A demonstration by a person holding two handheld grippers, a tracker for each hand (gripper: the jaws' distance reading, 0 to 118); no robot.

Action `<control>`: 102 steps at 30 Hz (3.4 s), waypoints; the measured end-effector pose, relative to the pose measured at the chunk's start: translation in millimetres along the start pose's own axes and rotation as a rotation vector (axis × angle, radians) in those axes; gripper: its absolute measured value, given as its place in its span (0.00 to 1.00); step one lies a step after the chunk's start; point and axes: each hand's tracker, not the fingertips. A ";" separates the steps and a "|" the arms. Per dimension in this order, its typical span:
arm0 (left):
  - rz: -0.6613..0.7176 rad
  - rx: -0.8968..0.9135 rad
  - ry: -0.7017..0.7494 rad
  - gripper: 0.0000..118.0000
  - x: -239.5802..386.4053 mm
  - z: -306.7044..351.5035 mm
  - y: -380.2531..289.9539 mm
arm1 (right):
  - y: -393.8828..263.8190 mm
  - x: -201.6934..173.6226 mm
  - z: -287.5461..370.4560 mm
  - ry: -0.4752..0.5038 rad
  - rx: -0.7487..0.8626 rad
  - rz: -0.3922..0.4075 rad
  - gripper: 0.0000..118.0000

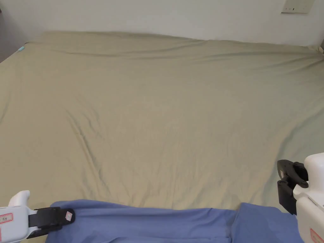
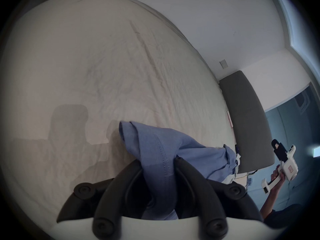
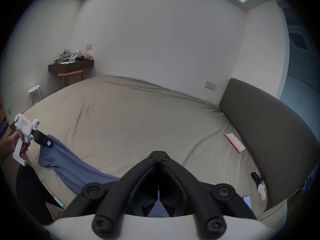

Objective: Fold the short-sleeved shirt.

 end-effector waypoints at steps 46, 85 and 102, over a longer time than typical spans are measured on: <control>-0.117 -0.244 0.085 0.45 238.9 -169.8 -45.2 | -44.0 87.0 37.8 -0.055 0.035 -0.187 0.02; -0.800 -0.101 0.204 0.00 305.4 -196.8 -170.6 | -31.6 58.5 43.5 0.006 0.033 -0.147 0.02; -0.327 0.108 -0.172 0.11 246.3 -84.2 -71.6 | -28.3 55.9 46.4 0.002 0.033 -0.137 0.02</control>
